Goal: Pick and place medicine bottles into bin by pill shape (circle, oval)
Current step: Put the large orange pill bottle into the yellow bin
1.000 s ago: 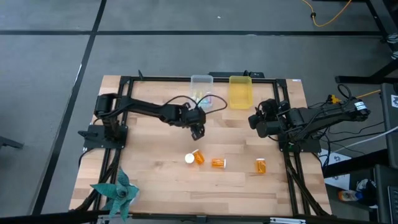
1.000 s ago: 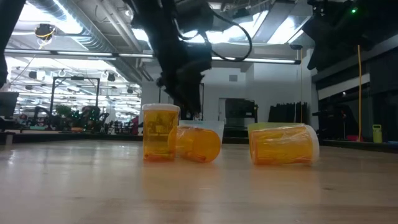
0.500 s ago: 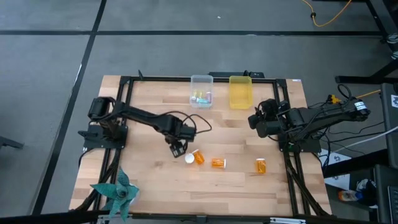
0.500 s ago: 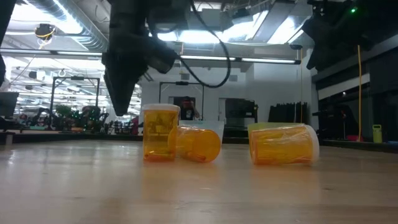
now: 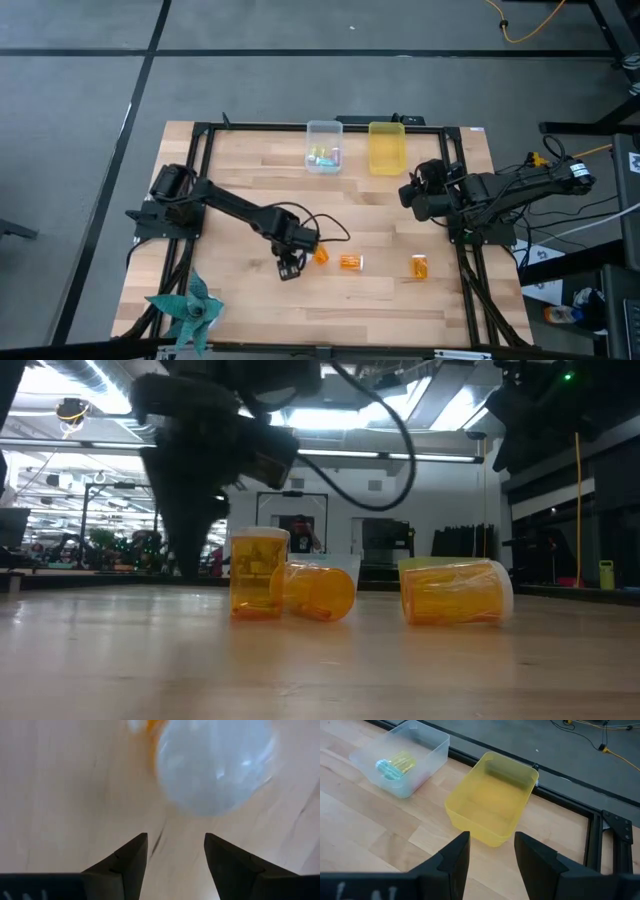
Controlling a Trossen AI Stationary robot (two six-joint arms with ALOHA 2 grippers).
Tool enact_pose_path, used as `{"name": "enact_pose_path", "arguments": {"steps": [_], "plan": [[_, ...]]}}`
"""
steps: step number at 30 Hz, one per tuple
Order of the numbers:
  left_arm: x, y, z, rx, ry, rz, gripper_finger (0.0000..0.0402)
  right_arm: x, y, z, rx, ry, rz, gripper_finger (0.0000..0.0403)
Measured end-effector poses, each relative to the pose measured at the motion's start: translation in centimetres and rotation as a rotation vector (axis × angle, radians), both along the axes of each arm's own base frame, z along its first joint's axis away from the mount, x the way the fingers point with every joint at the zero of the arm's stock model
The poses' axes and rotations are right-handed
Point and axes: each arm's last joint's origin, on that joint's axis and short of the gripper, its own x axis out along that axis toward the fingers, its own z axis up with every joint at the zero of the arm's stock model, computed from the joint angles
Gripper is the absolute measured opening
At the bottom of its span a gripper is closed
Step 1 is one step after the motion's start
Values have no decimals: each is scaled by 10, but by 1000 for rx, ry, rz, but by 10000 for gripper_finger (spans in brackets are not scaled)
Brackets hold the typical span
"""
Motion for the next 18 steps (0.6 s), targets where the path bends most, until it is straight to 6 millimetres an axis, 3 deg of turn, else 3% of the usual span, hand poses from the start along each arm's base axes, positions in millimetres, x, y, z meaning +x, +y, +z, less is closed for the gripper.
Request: {"name": "enact_pose_path", "arguments": {"steps": [12,18], "plan": [[36,32,-30,-34,-157,45,189,0,1,0,25,3,10,158],[57,52,-32,-33,-328,101,189,0,1,0,25,3,10,158]]}}
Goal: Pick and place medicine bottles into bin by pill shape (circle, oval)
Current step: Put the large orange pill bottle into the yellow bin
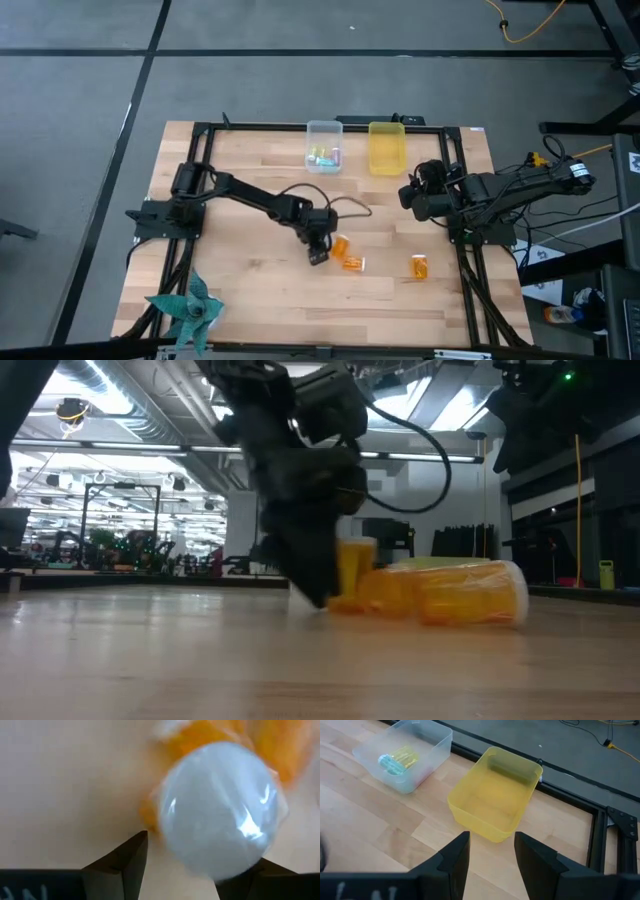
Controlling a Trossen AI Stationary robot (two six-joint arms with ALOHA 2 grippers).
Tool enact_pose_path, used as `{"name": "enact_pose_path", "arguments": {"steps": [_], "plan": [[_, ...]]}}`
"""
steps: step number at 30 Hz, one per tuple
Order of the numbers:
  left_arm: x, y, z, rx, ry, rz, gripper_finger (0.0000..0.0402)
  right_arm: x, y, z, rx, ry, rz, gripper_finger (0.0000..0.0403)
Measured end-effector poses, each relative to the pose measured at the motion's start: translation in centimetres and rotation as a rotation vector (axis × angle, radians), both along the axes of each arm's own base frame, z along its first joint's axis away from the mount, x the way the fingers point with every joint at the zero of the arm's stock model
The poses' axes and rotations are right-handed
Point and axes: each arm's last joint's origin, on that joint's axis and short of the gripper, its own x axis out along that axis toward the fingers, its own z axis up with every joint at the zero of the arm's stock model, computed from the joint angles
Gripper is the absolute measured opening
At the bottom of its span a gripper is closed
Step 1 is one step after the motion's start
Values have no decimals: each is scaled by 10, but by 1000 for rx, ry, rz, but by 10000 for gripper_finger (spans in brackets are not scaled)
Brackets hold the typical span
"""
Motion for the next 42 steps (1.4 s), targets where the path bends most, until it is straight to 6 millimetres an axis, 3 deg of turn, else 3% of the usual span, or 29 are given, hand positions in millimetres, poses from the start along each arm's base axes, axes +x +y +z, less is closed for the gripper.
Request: {"name": "enact_pose_path", "arguments": {"steps": [6,13,18,23,29,35,42], "plan": [[14,25,9,49,-160,87,189,0,0,0,0,0,0,158],[18,68,15,349,-238,294,189,0,0,0,0,0,0,158],[15,85,18,308,-238,296,189,0,0,0,-1,0,0,158],[6,78,34,179,-214,203,189,0,0,0,-1,0,0,158],[-10,58,53,190,-140,113,189,0,0,0,15,-2,2,158],[-45,40,81,282,6,-38,189,4,9,-8,292,65,100,158],[-97,32,126,465,127,-35,189,7,35,-16,630,77,109,158]]}}
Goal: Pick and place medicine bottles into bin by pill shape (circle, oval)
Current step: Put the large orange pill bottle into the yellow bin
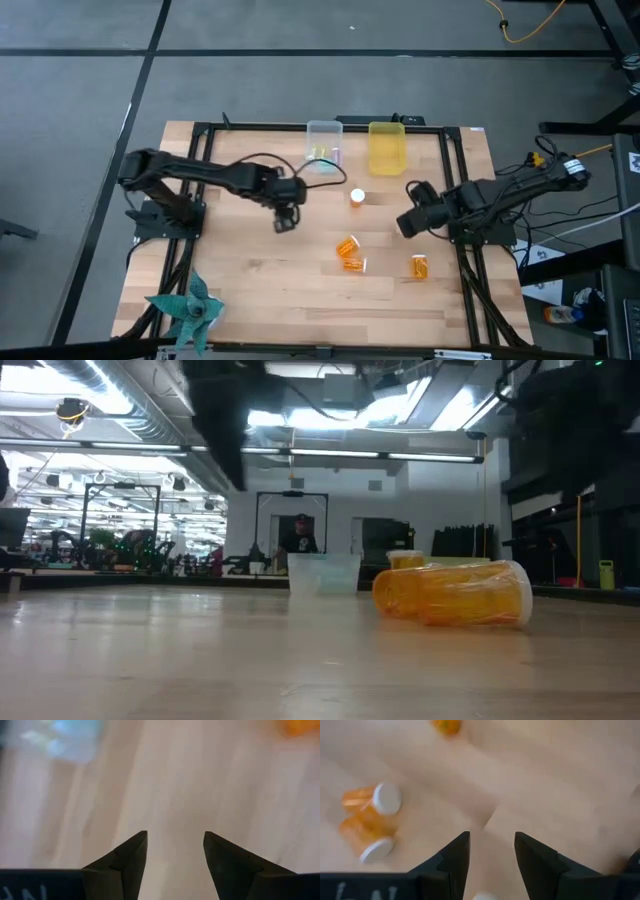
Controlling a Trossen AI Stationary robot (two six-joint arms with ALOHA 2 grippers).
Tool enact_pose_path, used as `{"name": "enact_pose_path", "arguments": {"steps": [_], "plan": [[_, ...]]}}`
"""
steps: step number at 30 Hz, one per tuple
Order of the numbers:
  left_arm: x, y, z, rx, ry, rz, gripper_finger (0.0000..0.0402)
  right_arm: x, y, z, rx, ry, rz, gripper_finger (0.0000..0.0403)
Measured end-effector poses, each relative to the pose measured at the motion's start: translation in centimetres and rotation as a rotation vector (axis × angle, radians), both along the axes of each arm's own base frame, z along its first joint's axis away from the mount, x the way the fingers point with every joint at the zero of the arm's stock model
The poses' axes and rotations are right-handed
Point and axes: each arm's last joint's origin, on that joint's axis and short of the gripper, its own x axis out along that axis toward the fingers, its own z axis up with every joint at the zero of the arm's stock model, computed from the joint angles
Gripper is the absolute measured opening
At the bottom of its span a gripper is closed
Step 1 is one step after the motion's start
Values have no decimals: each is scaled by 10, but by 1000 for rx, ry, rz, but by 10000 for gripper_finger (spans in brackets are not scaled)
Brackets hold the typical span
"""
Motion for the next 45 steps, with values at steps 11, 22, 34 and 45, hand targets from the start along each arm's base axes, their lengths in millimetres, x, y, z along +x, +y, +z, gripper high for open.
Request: {"name": "enact_pose_path", "arguments": {"steps": [11,22,34,45], "plan": [[-71,-5,28,131,-125,65,189,-1,55,-24,236,163,-126,158],[-80,-8,9,72,-229,162,189,-3,89,-53,234,309,-248,158],[-73,-16,10,76,-311,103,189,5,96,-67,206,330,-252,158],[-70,-17,11,94,-326,65,189,3,94,-67,185,346,-226,214]]}}
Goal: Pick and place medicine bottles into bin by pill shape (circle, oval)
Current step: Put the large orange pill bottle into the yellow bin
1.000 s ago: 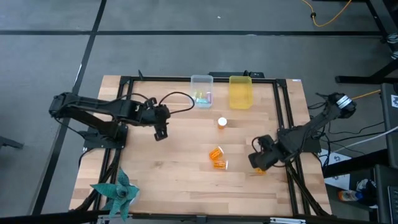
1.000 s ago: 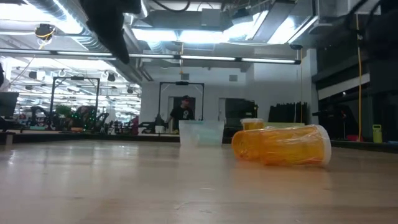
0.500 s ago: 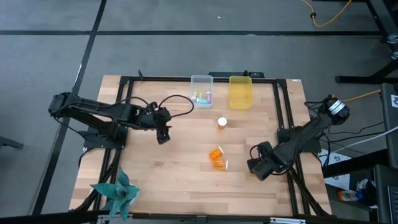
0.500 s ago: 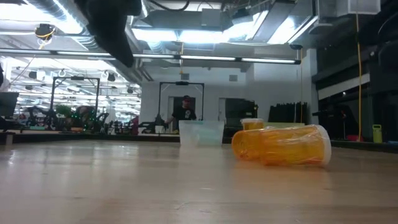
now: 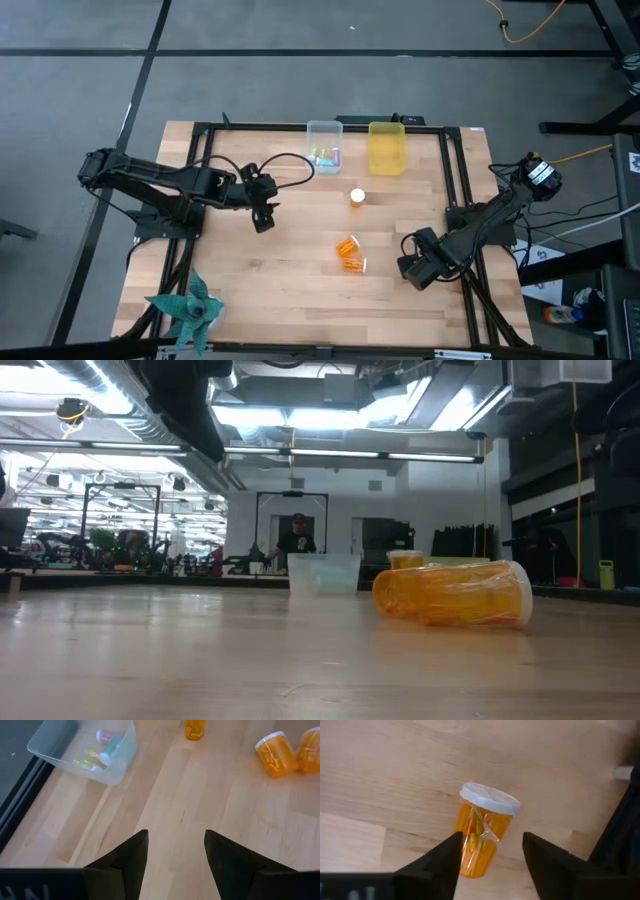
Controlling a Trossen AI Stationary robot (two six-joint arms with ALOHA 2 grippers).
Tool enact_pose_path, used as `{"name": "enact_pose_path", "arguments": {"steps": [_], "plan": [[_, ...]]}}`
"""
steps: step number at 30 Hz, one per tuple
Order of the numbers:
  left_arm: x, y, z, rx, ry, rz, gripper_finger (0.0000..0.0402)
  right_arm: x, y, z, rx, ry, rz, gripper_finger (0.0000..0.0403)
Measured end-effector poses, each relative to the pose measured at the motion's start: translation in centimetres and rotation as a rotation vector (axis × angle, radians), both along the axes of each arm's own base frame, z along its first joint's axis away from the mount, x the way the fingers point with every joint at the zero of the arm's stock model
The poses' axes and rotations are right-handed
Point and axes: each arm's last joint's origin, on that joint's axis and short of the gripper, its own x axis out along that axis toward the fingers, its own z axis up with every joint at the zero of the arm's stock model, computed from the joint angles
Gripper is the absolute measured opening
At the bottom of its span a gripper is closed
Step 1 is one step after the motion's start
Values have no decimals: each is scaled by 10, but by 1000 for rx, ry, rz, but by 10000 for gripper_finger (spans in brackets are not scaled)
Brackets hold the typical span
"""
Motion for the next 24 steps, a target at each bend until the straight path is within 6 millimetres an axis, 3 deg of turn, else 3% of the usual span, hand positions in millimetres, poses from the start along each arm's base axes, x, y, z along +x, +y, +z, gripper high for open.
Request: {"name": "enact_pose_path", "arguments": {"steps": [8,24], "plan": [[0,0,0,-1,2,2,189,8,7,-6,37,-40,-7,271],[0,0,0,-16,-3,22,189,15,12,-43,-97,74,-21,257]]}}
